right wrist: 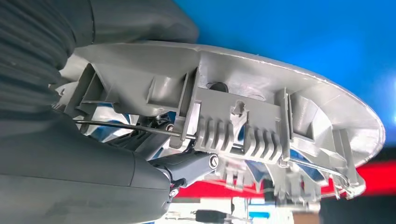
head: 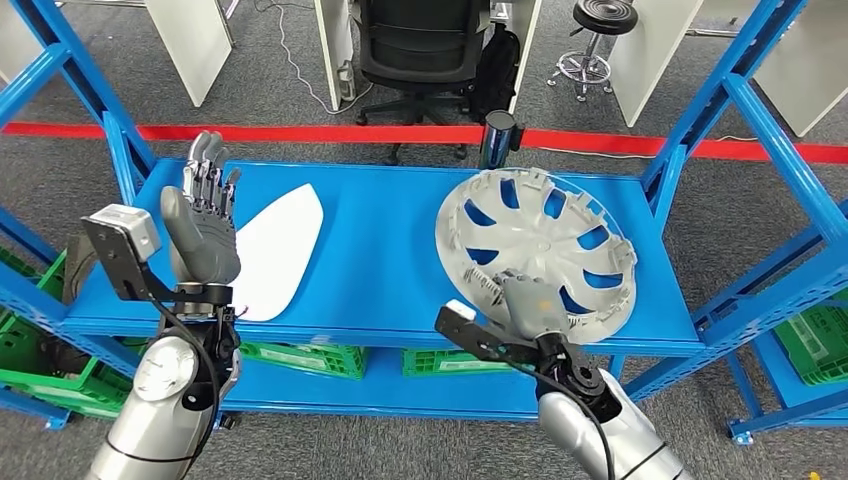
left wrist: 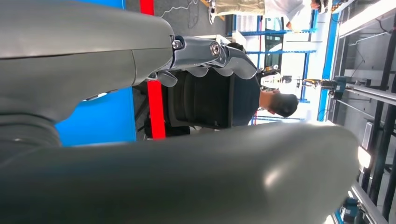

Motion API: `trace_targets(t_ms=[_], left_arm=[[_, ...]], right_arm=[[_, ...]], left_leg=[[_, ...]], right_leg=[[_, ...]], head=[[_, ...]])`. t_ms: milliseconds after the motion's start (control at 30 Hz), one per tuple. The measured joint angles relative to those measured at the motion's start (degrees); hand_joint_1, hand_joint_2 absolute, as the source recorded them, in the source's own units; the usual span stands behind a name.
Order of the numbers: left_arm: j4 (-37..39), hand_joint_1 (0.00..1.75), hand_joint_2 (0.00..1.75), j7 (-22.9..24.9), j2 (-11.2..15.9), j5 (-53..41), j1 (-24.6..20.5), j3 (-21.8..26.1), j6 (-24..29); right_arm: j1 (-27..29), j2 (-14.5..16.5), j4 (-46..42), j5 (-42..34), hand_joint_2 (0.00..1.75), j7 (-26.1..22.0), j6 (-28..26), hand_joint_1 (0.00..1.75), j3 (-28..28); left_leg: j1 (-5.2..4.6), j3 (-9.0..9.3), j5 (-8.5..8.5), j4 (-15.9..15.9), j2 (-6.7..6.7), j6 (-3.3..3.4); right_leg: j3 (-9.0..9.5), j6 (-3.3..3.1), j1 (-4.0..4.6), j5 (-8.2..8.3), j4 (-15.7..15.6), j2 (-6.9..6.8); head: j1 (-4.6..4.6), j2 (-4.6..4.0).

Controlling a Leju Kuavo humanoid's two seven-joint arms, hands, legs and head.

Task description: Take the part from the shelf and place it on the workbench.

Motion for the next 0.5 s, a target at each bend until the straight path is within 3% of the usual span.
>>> trace_targets(t_ms=[267,500], left_arm=[[-0.04,0.00,0.00,0.02,0.02,-0.08,0.37,0.19,0.71],[-0.31,0.00,0.00,-0.04,0.02,-0.06,0.83,0.60,0.81]], right_arm=[[-0.73,-0.68,-6.52,-11.42,1.75,-0.56,-4.56,1.75,-4.81],[-1.11,-1.66,-10.42,-15.82,1.75,-1.02,-5.75,1.75,-7.70]], left_leg=[[0.00,-0.05,-0.03,-0.01,0.00,-0.01],[0.00,-0.07,-0.03,-0.01,0.00,-0.01]], right_leg=[[-0.05,-0.02,0.00,-0.03,-0.01,0.00],[-0.07,-0.02,0.00,-0.03,-0.02,0.00]], head=[[-0.04,0.00],[-0.03,0.00]])
